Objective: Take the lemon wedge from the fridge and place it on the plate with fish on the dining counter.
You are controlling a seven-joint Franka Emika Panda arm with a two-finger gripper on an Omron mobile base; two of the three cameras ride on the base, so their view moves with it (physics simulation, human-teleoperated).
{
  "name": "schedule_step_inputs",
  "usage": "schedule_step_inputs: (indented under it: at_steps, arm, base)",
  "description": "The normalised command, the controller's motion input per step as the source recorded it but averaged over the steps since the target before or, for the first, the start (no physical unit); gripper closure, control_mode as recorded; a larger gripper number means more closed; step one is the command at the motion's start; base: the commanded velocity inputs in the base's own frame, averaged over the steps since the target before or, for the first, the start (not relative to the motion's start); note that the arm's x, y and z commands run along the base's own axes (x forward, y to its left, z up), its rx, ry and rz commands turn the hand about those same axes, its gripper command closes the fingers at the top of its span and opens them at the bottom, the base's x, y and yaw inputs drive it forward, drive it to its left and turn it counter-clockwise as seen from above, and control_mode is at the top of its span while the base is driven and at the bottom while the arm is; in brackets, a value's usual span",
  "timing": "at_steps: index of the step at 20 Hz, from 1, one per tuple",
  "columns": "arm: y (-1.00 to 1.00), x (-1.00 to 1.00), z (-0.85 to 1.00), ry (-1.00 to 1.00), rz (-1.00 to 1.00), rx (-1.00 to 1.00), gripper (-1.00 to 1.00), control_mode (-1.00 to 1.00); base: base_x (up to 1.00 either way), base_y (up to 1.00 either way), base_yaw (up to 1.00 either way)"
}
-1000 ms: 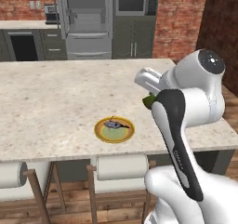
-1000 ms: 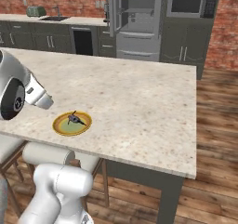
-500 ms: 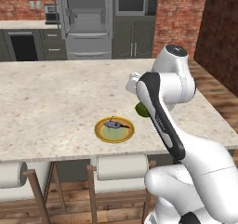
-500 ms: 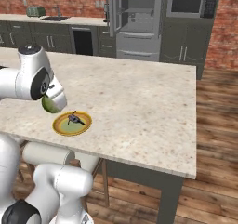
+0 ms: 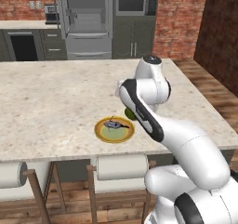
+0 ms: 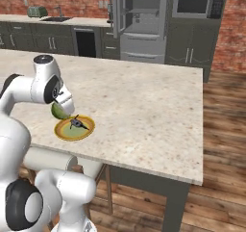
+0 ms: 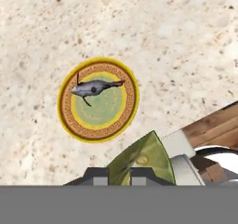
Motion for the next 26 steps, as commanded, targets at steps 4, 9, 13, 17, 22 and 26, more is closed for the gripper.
schedule_step_inputs:
  at_steps: [4, 9, 13, 17, 22, 26]
  arm:
    - [0.17, 0.73, -0.62, -0.05, -0.07, -0.12, 1.00, -1.00]
    - [0.31, 0.46, -0.63, -0.04, -0.06, -0.05, 1.00, -1.00]
    - [0.25, 0.40, -0.34, 0.00, -0.03, 0.03, 1.00, -1.00]
    - [0.07, 0.12, -0.13, 0.00, 0.00, 0.10, 1.00, -1.00]
    - [0.05, 0.05, -0.39, 0.00, 0.00, 0.01, 1.00, -1.00]
    - [0.00, 0.06, -0.29, 0.00, 0.00, 0.00, 1.00, -1.00]
  base:
    - [0.00, 0.00, 0.00]
    - [0.00, 0.00, 0.00]
    - [0.00, 0.00, 0.00]
    - [0.00, 0.00, 0.00]
    - [0.00, 0.00, 0.00]
    - [0.00, 0.00, 0.00]
